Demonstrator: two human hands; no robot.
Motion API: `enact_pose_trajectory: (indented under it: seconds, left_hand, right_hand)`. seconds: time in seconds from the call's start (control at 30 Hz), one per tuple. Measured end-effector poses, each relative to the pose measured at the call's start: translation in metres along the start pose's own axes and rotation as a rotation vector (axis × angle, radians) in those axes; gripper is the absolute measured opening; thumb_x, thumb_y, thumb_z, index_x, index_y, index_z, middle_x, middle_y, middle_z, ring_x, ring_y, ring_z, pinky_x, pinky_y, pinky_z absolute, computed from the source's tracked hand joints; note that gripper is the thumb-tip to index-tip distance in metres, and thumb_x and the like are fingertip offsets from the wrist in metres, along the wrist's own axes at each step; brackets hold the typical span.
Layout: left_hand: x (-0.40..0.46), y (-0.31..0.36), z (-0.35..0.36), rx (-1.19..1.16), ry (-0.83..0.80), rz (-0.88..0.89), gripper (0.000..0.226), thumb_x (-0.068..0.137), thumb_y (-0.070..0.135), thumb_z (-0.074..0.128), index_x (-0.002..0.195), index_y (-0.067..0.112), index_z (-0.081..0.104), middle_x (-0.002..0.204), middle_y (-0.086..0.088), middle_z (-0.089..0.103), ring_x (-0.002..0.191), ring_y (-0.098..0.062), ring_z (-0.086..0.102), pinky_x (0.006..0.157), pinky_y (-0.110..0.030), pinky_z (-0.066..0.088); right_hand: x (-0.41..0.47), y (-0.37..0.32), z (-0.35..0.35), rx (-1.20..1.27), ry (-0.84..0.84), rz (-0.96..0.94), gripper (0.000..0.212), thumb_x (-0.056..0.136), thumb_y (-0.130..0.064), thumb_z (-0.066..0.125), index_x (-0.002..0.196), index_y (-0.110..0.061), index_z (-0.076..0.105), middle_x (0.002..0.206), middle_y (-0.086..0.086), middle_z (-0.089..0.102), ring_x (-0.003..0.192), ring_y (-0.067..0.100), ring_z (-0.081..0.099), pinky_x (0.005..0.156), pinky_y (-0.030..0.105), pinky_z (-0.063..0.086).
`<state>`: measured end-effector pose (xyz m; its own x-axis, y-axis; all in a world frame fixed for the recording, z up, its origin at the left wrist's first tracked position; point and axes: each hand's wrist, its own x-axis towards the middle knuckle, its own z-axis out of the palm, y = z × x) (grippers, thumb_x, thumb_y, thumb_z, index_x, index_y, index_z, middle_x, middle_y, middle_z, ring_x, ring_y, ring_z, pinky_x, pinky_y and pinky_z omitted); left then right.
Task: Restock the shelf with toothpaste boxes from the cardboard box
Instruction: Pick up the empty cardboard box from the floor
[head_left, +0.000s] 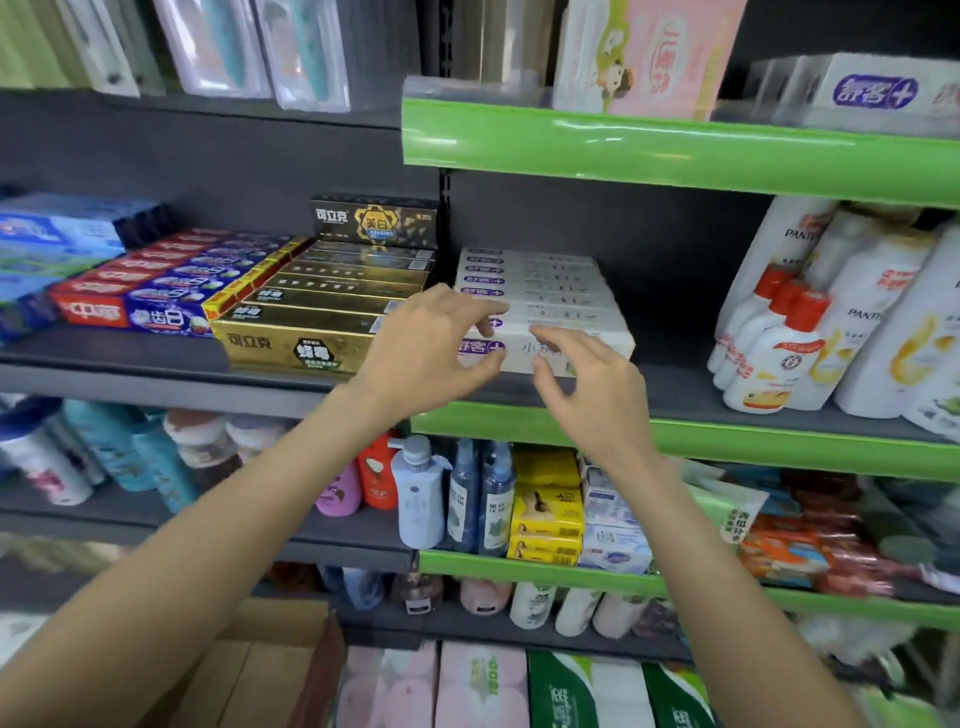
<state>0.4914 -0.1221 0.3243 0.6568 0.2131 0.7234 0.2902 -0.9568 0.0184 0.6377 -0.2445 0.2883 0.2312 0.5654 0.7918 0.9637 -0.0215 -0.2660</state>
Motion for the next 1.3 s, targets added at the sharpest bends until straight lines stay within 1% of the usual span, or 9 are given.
enact_pose_trajectory:
  seconds: [0.2,0.33,0.43,0.53,0.67,0.9,1.03,1.13,1.3]
  left_hand:
    - [-0.098,0.006,-0.035,-0.504,0.163,-0.230,0.024,0.088,0.030,0.052,0.092,0.013,0.070,0.072,0.006,0.067,0.065,-0.007,0.062,0.063,-0.022,0.049]
    - [-0.195,-0.031,-0.037,-0.633,-0.001,-0.430,0.024,0.089,0.033,0.052,0.097,0.018,0.069,0.081,0.011,0.069,0.071,-0.003,0.064,0.068,-0.018,0.048]
    - [-0.283,-0.077,-0.036,-0.571,-0.269,-0.562,0.033,0.083,0.043,0.049,0.105,0.025,0.065,0.087,0.016,0.068,0.081,-0.007,0.066,0.076,-0.026,0.051]
    - [-0.367,-0.118,-0.043,-0.433,-0.535,-0.609,0.047,0.077,0.051,0.045,0.114,0.026,0.062,0.110,0.009,0.067,0.102,-0.013,0.063,0.086,-0.029,0.049]
    - [-0.454,-0.176,-0.052,-0.313,-0.678,-0.690,0.060,0.072,0.049,0.036,0.120,0.021,0.060,0.116,-0.002,0.062,0.106,-0.028,0.057,0.088,-0.038,0.049]
    - [-0.564,-0.241,-0.032,-0.076,-0.690,-1.023,0.064,0.077,0.017,0.068,0.135,0.004,0.044,0.131,-0.021,0.048,0.117,-0.044,0.045,0.096,-0.050,0.039]
    - [-0.596,-0.264,-0.001,-0.165,-0.919,-1.308,0.067,0.090,0.033,0.057,0.145,0.011,0.027,0.137,-0.014,0.046,0.122,-0.036,0.047,0.097,-0.045,0.039]
    - [-0.605,-0.279,0.017,-0.093,-1.012,-1.217,0.044,0.095,0.031,0.048,0.135,0.016,0.045,0.120,-0.012,0.063,0.110,-0.034,0.057,0.091,-0.039,0.045]
    - [-0.617,-0.276,-0.001,-0.030,-0.941,-1.149,0.032,0.094,0.015,0.043,0.123,0.012,0.057,0.111,-0.015,0.068,0.103,-0.039,0.060,0.086,-0.039,0.045]
  right_hand:
    - [-0.078,-0.076,0.037,0.205,-0.094,0.132,0.028,0.089,-0.031,0.050,0.110,-0.021,0.066,0.088,-0.007,0.071,0.073,0.009,0.066,0.063,0.029,0.053]
    - [-0.138,-0.125,0.090,0.185,-0.310,0.262,0.030,0.088,-0.037,0.047,0.107,-0.025,0.065,0.084,-0.008,0.071,0.070,0.011,0.066,0.060,0.031,0.053]
    - [-0.184,-0.158,0.134,0.124,-0.486,0.318,0.026,0.081,-0.031,0.056,0.102,-0.021,0.068,0.085,-0.001,0.072,0.076,0.021,0.068,0.065,0.032,0.049]
    - [-0.231,-0.186,0.174,0.140,-0.740,0.466,0.035,0.081,-0.033,0.053,0.110,-0.019,0.066,0.102,0.004,0.070,0.096,0.026,0.064,0.076,0.035,0.052]
    - [-0.273,-0.214,0.227,0.115,-0.953,0.613,0.030,0.089,-0.024,0.057,0.119,-0.016,0.061,0.116,0.005,0.067,0.109,0.025,0.060,0.089,0.036,0.048]
    - [-0.334,-0.236,0.298,0.050,-0.996,1.136,0.049,0.090,-0.034,0.059,0.132,-0.012,0.048,0.133,0.008,0.054,0.116,0.028,0.055,0.092,0.034,0.043]
    - [-0.358,-0.238,0.325,0.044,-1.005,1.265,0.054,0.090,-0.029,0.059,0.135,-0.013,0.034,0.119,0.013,0.063,0.104,0.034,0.061,0.086,0.038,0.047]
    - [-0.368,-0.231,0.332,-0.085,-0.993,1.227,0.058,0.092,-0.020,0.053,0.144,-0.017,0.026,0.110,0.016,0.065,0.099,0.038,0.061,0.083,0.042,0.050]
    - [-0.357,-0.232,0.323,-0.142,-1.031,0.999,0.036,0.091,-0.013,0.050,0.126,-0.018,0.056,0.112,0.013,0.067,0.106,0.033,0.060,0.083,0.035,0.046]
